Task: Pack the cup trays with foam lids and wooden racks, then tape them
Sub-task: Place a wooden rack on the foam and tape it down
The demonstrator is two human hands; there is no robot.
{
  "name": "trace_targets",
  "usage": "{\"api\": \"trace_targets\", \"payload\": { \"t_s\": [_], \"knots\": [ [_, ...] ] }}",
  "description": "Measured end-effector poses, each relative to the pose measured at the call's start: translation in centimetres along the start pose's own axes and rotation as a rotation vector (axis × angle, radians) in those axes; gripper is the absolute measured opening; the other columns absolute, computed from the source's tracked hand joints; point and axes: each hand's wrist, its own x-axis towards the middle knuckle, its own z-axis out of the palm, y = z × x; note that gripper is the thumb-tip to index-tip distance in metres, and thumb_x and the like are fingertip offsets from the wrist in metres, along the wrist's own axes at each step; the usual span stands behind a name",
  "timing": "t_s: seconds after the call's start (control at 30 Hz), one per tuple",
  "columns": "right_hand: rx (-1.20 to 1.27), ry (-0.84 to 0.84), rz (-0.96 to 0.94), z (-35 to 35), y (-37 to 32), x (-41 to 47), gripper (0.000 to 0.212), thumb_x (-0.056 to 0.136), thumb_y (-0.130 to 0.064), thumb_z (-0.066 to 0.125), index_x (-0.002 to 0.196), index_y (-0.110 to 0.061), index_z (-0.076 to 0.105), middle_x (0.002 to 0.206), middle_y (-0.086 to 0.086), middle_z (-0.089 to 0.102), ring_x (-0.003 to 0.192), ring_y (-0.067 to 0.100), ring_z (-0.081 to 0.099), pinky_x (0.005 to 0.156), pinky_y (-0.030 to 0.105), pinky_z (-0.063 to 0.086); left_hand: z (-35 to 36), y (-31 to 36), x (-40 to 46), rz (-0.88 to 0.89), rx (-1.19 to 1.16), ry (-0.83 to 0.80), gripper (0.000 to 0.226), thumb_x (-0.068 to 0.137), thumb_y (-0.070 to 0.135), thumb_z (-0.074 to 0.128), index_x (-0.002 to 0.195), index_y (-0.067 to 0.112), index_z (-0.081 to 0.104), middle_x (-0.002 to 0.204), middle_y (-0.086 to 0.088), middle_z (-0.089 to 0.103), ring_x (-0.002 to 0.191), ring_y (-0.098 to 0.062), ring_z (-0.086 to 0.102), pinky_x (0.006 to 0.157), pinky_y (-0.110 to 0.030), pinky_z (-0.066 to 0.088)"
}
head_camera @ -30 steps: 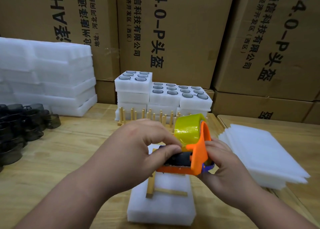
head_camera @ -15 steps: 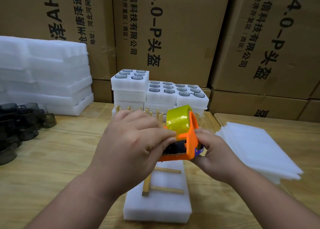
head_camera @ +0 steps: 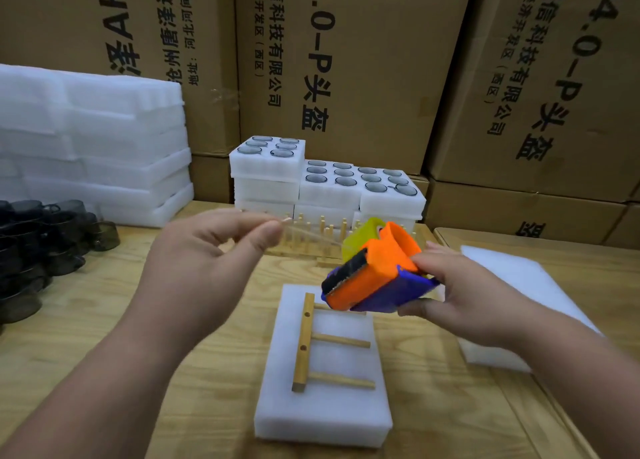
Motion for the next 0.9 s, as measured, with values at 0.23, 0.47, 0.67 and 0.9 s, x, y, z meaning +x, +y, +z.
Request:
{"api": "trace_targets", "payload": {
  "t_s": [0.23,0.47,0.67,0.9],
  "knots": [
    [0.079,-0.166,0.165,-5.1,-3.5,2.0,0.038,0.07,-0.058,0.074,0.095,-0.03,0.07,0.088,-0.007,0.073,0.08,0.013,0.069,0.076,0.046,0.058,1.8,-6.5,-1.6,-0.674,-0.433,-0.065,0.025,0.074,0.05,0.078,0.082,0.027,0.084,0.083,0.004,0.078,0.062,-0.004,0.059,0.071,-0.029,0.051],
    [-0.239,-0.026,0.268,-3.3,-6.4,6.6,0.064,0.087,-0.075,0.047,0.071,-0.016,0.068,0.058,0.001,0.06,0.049,0.007,0.053,0.049,0.027,0.037,4.0,-10.2,-4.9,-1.068,-0.707,0.038,0.023,0.081,0.033,0.081,0.095,0.016,0.075,0.079,0.001,0.076,0.049,-0.005,0.055,0.049,-0.021,0.049],
    [-0.311,-0.111,0.231,-2.2,-8.4,9.9,0.06,0.086,-0.078,0.048,0.076,-0.024,0.072,0.065,-0.003,0.068,0.062,0.011,0.063,0.049,0.027,0.041,4.1,-11.8,-6.3,-1.165,-0.72,0.092,0.014,0.09,0.027,0.075,0.097,0.016,0.071,0.076,0.003,0.075,0.046,-0.004,0.055,0.045,-0.022,0.047],
    [-0.475,-0.221,0.165,-0.5,-10.7,13.4,0.062,0.088,-0.075,0.047,0.071,-0.019,0.068,0.064,-0.001,0.062,0.059,0.013,0.057,0.05,0.028,0.035,5.4,-12.6,-7.6,-1.093,-0.382,0.086,0.014,0.096,0.023,0.068,0.089,0.011,0.071,0.063,0.006,0.074,0.041,-0.007,0.054,0.04,-0.02,0.042]
  ]
}}
